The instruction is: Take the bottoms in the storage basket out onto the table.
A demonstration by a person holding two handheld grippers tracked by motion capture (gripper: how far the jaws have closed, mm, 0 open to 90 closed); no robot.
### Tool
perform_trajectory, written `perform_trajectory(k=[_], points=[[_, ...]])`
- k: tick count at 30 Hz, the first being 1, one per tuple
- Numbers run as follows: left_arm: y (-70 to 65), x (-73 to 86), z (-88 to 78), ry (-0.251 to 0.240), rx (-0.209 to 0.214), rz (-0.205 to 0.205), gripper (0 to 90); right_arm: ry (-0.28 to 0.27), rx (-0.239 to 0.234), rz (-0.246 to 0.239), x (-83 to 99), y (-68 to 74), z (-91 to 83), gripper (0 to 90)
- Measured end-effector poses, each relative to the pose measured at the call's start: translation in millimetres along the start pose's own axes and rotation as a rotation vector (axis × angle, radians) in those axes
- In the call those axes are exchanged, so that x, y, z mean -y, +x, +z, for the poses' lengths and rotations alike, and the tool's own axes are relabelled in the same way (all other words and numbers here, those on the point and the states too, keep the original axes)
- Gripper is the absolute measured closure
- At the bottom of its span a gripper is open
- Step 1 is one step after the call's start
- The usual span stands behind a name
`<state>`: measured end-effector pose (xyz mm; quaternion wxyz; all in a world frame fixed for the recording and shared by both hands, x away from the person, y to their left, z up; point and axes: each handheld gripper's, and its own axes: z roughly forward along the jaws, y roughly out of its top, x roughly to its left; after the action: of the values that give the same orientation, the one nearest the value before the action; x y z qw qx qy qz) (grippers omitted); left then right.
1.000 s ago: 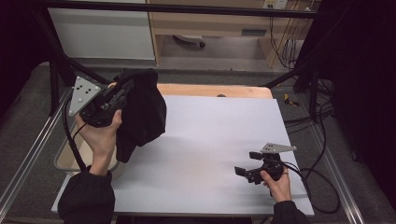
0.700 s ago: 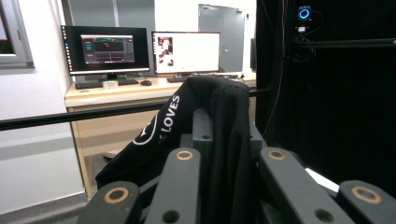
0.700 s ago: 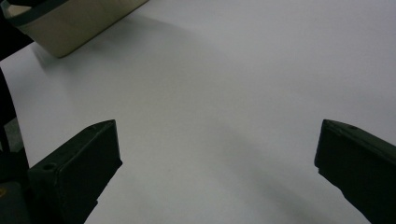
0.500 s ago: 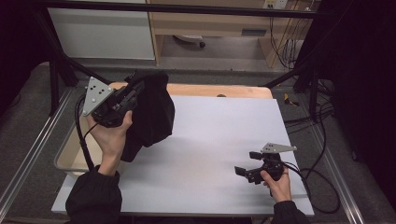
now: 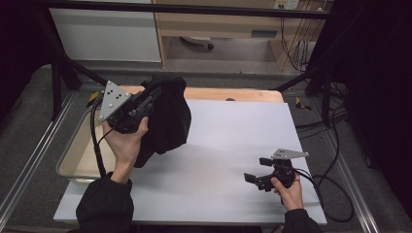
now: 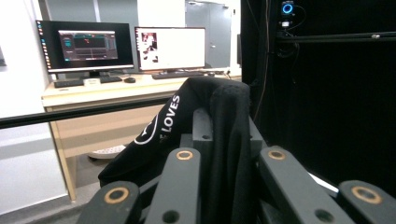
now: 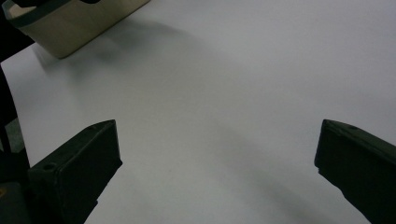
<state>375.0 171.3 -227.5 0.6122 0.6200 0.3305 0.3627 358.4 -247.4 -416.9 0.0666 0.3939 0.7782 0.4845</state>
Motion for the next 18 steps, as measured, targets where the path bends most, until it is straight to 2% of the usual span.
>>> perform_trajectory(k=[8,18], points=[[-10.6,1.5,8.4,0.009,0.036,-0.006,81.9,0.0,0.0,0.002,-0.1,0.0,-0.6,0.6],[-29.0,0.1,19.9,0.014,0.07,0.007,81.9,-0.002,-0.003,0.004,-0.2,0.2,-0.5,0.6]])
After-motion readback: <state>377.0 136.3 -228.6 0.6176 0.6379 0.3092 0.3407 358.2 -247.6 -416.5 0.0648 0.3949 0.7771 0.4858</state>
